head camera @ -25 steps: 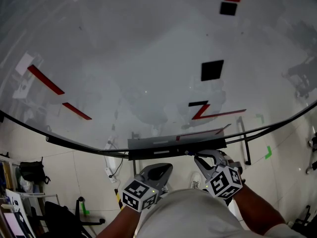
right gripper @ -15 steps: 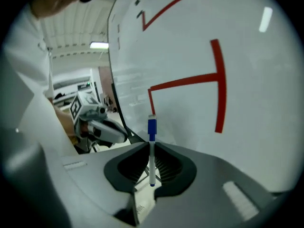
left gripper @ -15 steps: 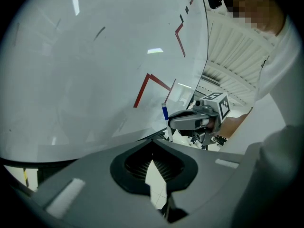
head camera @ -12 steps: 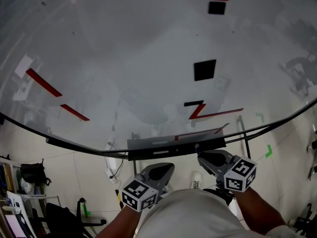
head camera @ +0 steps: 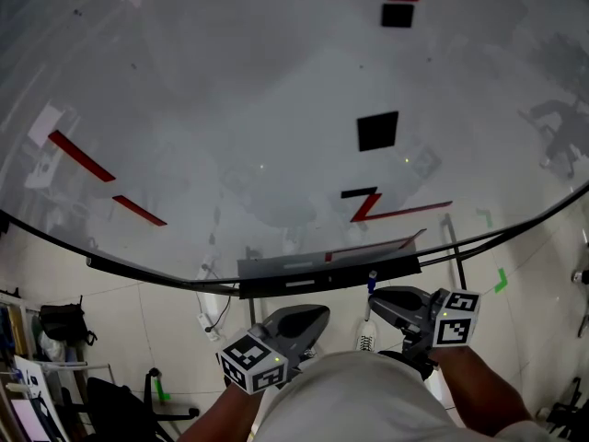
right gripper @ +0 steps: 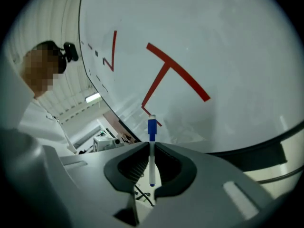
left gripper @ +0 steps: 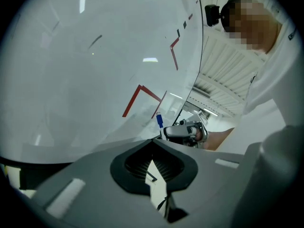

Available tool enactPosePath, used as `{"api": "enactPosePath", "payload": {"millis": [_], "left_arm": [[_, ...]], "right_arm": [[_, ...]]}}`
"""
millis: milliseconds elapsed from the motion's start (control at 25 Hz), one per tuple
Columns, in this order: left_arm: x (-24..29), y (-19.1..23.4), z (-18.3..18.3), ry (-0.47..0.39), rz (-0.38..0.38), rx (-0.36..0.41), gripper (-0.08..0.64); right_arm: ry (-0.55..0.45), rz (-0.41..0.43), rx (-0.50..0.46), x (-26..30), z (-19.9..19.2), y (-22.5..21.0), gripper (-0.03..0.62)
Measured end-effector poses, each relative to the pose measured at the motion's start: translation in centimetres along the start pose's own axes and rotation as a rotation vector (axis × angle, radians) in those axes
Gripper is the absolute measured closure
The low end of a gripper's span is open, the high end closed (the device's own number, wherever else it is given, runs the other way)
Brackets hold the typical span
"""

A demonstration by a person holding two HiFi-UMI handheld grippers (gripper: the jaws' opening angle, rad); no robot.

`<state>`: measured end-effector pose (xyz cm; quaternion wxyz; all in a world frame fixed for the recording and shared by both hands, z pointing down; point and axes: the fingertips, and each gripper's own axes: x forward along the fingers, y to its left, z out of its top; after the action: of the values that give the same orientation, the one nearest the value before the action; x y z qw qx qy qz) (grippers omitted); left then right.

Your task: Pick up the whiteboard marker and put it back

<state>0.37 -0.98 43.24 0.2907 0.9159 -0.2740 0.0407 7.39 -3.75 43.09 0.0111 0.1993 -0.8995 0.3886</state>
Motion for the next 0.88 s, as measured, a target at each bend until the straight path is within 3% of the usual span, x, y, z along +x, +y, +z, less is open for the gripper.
{"api": "enactPosePath", "payload": {"millis": [120, 600, 880], "left_arm": [[-0.07, -0.20, 0.04, -0.015, -0.021, -0.021, 0.543], [0.19, -0.59, -0.62, 0.006, -0.048, -0.055, 0.545], [0.23, -0.39, -0.48, 0.007, -0.038, -0.033, 0.543]], "right_arm": [[-0.025, 0.044, 0.044, -0.16, 0.05, 0.31, 0.555], [-0.009, 0.047, 0.007, 0.16, -0.13, 0.84, 0.555], [-0.009, 0.044, 0.008, 0.15, -0.19, 0.87, 0.555]]}}
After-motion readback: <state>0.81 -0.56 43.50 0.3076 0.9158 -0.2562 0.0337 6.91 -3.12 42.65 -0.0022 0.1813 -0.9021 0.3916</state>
